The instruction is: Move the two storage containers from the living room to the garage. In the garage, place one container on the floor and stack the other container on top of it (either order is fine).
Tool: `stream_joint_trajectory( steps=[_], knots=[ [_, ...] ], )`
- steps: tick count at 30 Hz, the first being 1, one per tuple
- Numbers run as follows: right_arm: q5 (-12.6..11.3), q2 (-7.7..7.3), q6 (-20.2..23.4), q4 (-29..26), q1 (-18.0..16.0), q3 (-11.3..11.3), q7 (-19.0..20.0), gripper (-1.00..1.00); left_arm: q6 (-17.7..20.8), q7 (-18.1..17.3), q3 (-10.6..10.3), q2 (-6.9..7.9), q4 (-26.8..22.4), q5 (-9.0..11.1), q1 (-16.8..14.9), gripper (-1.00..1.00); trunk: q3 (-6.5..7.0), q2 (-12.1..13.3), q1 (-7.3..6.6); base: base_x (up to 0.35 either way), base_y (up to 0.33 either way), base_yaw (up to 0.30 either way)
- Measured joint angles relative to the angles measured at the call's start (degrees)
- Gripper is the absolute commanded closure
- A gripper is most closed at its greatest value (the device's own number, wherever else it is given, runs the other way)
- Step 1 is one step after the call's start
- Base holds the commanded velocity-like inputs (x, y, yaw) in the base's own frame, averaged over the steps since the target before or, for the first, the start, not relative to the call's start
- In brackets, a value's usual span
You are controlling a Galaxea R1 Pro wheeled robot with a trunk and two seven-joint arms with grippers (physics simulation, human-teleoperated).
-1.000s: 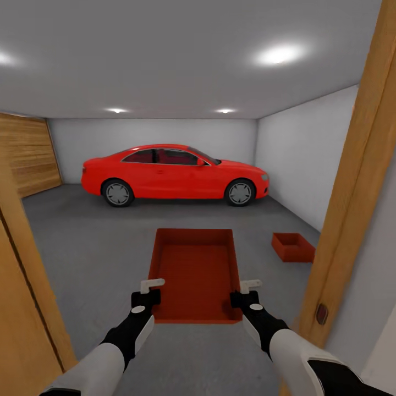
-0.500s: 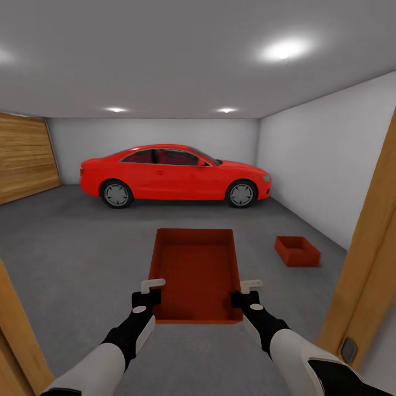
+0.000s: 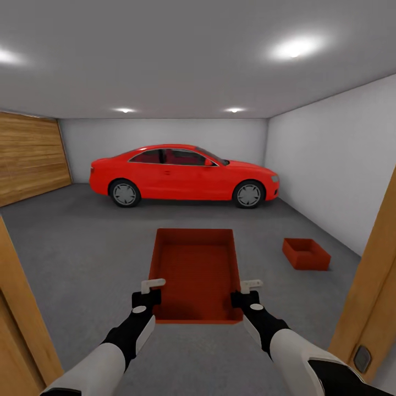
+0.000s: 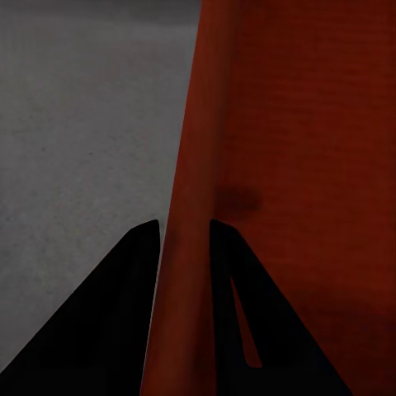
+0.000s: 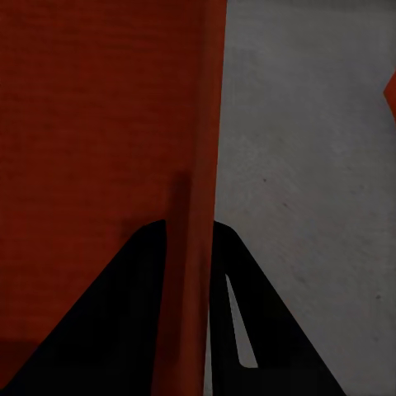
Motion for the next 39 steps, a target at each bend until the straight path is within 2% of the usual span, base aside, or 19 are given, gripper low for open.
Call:
stream_joint_trajectory(
  steps=[16, 39],
  knots=[
    [-0.03, -0.01, -0.03, 0.00, 0.00, 0.02, -0.01, 1.00, 0.00, 0.02, 0.01, -0.02, -0.02, -0.06, 0.00, 1.00, 0.00, 0.00, -0.01, 0.022, 0.000, 0.033],
    [-0.05, 0.00, 0.01, 0.00, 0.00, 0.01, -0.01, 1.00, 0.06, -0.02, 0.05, -0.01, -0.03, -0.09, -0.01, 1.00, 0.00, -0.01, -0.03, 0.304, 0.000, 0.000]
  ],
)
